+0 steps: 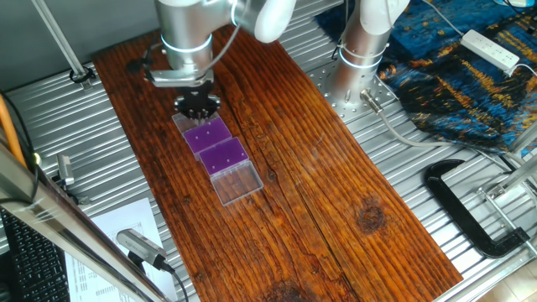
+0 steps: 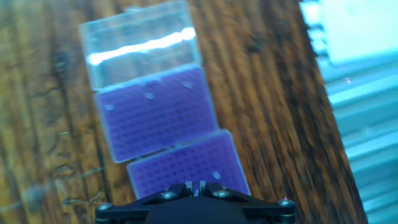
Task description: Transfer all small pipette tips from one holder to another
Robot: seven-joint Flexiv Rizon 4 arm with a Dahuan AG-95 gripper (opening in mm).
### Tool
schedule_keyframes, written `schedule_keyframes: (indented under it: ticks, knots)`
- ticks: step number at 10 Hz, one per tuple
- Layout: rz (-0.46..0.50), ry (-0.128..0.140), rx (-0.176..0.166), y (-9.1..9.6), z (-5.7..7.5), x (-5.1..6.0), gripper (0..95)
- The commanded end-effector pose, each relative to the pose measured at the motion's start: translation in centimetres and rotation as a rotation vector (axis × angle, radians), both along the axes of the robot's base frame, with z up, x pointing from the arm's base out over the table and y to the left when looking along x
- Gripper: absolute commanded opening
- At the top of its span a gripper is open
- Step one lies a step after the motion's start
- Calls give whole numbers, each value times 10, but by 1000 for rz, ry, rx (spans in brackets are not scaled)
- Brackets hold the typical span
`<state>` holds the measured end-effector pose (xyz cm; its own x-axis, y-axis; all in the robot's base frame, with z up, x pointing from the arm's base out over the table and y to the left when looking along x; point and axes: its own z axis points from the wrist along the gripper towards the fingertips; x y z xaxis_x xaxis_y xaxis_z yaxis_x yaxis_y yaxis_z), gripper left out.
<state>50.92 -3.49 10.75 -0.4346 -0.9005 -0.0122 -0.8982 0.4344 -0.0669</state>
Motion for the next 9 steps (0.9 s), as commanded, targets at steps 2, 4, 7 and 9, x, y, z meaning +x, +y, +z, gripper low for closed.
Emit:
schedule_keyframes:
  ticks: [2, 4, 7, 9]
  knots:
    - [-178, -30, 16, -16, -9, 4, 0]
    - [-231, -38, 30, -16, -14, 5, 0]
    - [-278, -35, 57, -16, -16, 5, 0]
    - [-290, -34, 69, -15, -18, 8, 0]
